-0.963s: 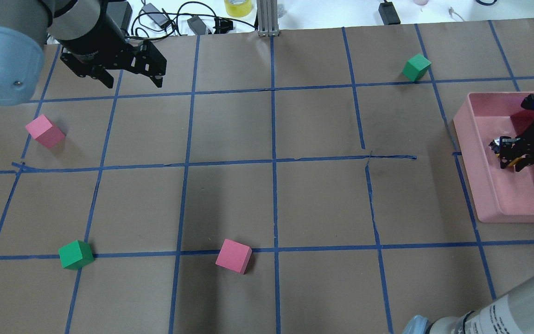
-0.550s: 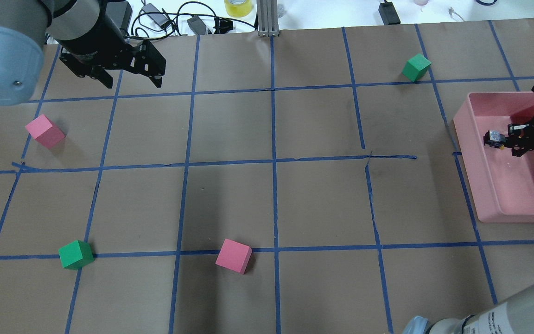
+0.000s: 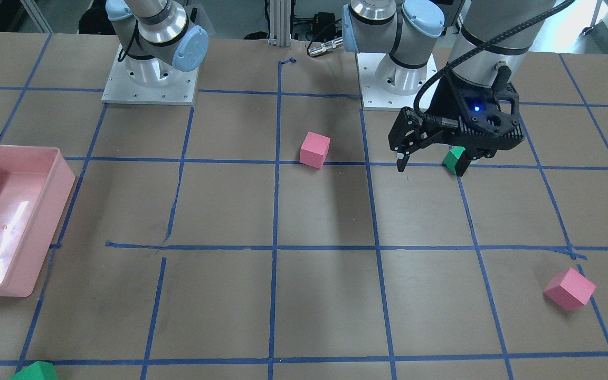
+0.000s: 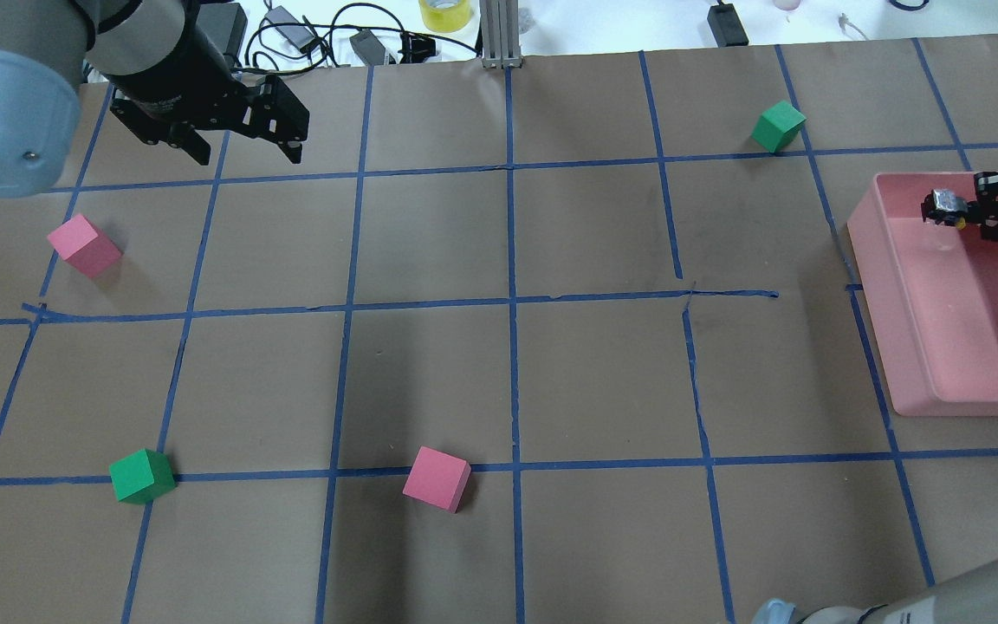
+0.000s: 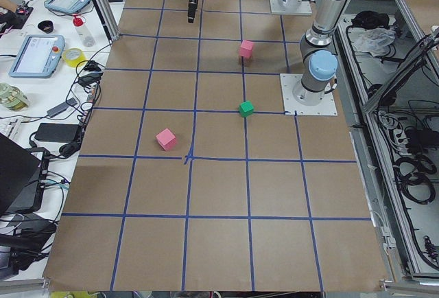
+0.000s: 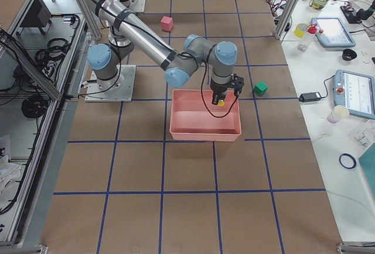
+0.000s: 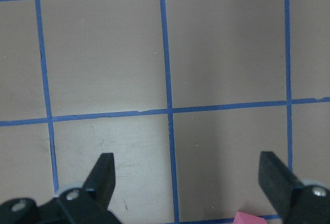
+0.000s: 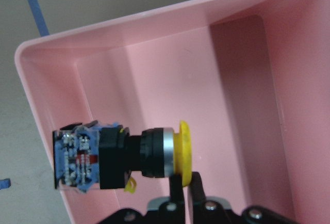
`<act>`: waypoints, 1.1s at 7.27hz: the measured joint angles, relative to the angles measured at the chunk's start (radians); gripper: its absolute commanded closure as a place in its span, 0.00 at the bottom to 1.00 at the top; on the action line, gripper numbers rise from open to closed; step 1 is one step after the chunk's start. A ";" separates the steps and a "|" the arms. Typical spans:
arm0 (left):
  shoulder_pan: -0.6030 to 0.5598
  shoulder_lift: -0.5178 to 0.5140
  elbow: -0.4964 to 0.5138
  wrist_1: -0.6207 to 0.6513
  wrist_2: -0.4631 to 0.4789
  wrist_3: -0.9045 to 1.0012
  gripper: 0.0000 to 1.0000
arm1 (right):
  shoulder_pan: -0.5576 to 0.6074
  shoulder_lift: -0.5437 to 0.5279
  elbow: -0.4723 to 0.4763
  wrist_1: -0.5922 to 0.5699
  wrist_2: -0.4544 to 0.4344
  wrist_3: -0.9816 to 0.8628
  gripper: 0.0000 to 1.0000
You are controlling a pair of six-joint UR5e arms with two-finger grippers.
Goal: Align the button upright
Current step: 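Lift the yellow push button up out of the pink tray, then carry the button with the right gripper toward the table center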
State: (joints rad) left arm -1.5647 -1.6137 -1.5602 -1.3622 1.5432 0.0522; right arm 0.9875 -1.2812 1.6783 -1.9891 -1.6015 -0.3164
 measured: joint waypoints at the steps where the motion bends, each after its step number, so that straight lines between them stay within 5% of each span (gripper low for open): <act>1: 0.000 0.000 0.000 0.000 0.000 0.000 0.00 | 0.006 -0.003 -0.014 0.014 0.000 0.000 1.00; 4: 0.001 0.000 0.000 0.000 0.000 0.000 0.00 | 0.129 -0.007 -0.028 0.009 -0.001 0.132 1.00; 8: 0.004 0.000 0.000 0.000 0.000 0.000 0.00 | 0.415 0.027 -0.027 -0.028 0.061 0.643 1.00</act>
State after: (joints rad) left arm -1.5611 -1.6137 -1.5600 -1.3622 1.5431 0.0522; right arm 1.4024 -1.2547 1.6516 -2.0171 -1.5406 0.3266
